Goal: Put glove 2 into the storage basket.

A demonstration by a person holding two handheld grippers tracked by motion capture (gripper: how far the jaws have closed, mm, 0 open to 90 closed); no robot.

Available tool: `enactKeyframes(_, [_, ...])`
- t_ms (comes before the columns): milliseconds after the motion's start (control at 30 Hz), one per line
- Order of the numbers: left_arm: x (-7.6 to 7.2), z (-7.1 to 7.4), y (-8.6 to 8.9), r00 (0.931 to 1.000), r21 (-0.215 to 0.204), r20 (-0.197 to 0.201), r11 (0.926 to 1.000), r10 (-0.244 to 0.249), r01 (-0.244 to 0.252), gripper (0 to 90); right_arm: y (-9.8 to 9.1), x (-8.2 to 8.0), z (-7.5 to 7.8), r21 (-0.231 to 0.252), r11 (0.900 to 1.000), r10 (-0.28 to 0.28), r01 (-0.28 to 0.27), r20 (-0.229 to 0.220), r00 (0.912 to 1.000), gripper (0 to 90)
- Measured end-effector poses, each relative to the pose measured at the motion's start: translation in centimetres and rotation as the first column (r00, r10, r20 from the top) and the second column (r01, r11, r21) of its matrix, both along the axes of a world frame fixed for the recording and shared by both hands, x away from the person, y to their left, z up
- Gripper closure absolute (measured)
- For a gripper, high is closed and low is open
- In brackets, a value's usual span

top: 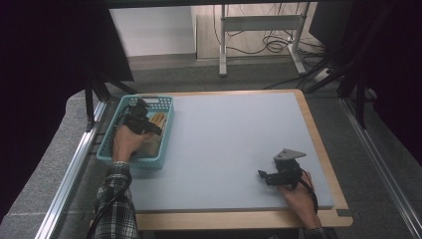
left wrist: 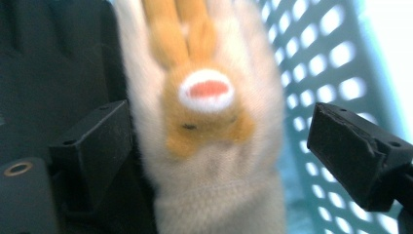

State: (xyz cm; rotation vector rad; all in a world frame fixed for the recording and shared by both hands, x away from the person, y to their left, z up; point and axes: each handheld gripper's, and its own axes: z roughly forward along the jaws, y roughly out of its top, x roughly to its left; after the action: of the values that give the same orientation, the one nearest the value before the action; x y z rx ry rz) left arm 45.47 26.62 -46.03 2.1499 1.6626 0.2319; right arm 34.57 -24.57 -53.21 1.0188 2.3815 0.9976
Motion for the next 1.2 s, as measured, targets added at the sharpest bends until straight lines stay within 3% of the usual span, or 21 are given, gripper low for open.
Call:
enactKeyframes(100, [-0.6,1.0,0.8,0.9968,0.015,0.07,0.9991,0.039,-0.04,34.0,0.0,0.0,0.0,0.0,1.0,0.0,0.0,0.0,1.0,17.3])
enactKeyframes(167, [-0.8,0.8,1.2,0.9957,0.035,0.068,0.9972,0.063,-0.066,56.4,0.0,0.0,0.0,0.0,1.0,0.0,0.0,0.0,1.0,17.3])
enactKeyframes(233, [-0.8,-0.1,1.2,0.9962,0.098,0.05,0.9924,0.071,-0.075,71.7,0.0,0.0,0.0,0.001,1.0,0.0,0.0,-0.001,1.0,17.3])
enactKeyframes(267, [-0.7,-0.6,1.2,0.9965,0.105,0.038,0.9915,0.074,-0.077,77.4,0.0,0.0,0.0,0.001,1.0,0.001,-0.001,-0.001,1.0,17.4])
enactKeyframes(367, [-0.3,-2.0,0.9,0.9983,0.104,0.011,0.9928,0.058,-0.059,85.2,0.0,0.0,0.0,0.001,1.0,0.001,-0.001,-0.001,1.0,17.3])
enactKeyframes(467, [0.0,-2.5,0.3,0.9994,0.067,-0.001,0.9972,0.034,-0.034,88.2,0.0,0.0,0.0,0.001,1.0,0.0,0.0,-0.001,1.0,17.3])
enactKeyframes(533, [0.1,-2.5,-0.1,0.9999,0.034,-0.005,0.9993,0.013,-0.013,88.7,0.0,0.0,0.0,0.001,1.0,0.0,0.0,-0.001,1.0,17.3])
enactKeyframes(600, [0.1,-2.4,-0.5,0.9999,0.054,-0.005,0.9985,0.011,-0.01,88.8,0.0,0.0,0.0,0.001,1.0,0.001,-0.001,-0.001,1.0,17.3])
enactKeyframes(733, [-0.1,-2.3,-0.1,0.9997,0.05,0.005,0.9985,0.022,-0.023,85.5,0.0,0.0,0.0,0.001,1.0,0.001,-0.001,-0.001,1.0,17.4])
enactKeyframes(933, [-0.6,-2.3,1.1,0.9968,0.088,0.058,0.9942,0.056,-0.061,56.3,0.0,0.0,0.0,0.001,1.0,0.0,0.0,-0.001,1.0,17.3])
enactKeyframes(1200, [-1.3,-1.8,2.4,0.9908,0.064,0.102,0.9933,0.09,-0.096,40.1,0.0,0.0,0.0,0.002,1.0,-0.002,0.002,-0.001,1.0,17.3])
